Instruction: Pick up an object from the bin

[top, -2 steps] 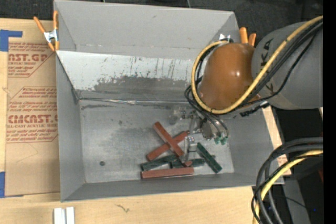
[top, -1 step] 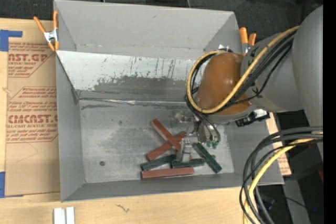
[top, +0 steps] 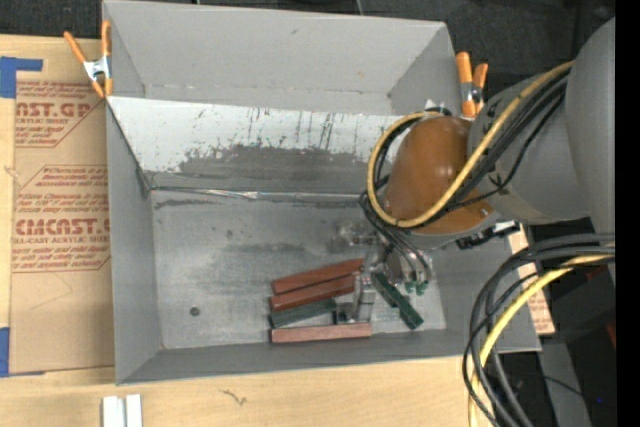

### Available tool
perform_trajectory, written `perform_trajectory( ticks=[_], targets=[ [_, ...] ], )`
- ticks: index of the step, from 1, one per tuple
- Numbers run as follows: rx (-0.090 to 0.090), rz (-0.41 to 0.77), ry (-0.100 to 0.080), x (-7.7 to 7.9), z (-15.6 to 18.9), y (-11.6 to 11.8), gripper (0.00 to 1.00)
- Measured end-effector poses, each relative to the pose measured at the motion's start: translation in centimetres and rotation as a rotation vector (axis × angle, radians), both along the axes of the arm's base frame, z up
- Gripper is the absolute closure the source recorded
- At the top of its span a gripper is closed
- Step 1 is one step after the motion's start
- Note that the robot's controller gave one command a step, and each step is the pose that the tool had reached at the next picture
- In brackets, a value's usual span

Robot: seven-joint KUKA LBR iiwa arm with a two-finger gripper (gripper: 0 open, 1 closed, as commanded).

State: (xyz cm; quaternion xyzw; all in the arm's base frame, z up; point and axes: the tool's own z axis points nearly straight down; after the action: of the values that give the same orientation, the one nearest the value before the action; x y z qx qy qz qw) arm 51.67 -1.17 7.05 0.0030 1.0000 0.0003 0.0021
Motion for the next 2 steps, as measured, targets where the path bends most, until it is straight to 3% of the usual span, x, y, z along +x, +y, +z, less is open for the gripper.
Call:
perform_trajectory(
  ticks=[1, 2],
  targets=[
    [0.000, -0.141, 0.004, 3.4, -0.1, 1.8, 0.00],
    [-0.001, -0.001, 0.005, 0.0, -0.1, 0.0, 1.00]
  ],
)
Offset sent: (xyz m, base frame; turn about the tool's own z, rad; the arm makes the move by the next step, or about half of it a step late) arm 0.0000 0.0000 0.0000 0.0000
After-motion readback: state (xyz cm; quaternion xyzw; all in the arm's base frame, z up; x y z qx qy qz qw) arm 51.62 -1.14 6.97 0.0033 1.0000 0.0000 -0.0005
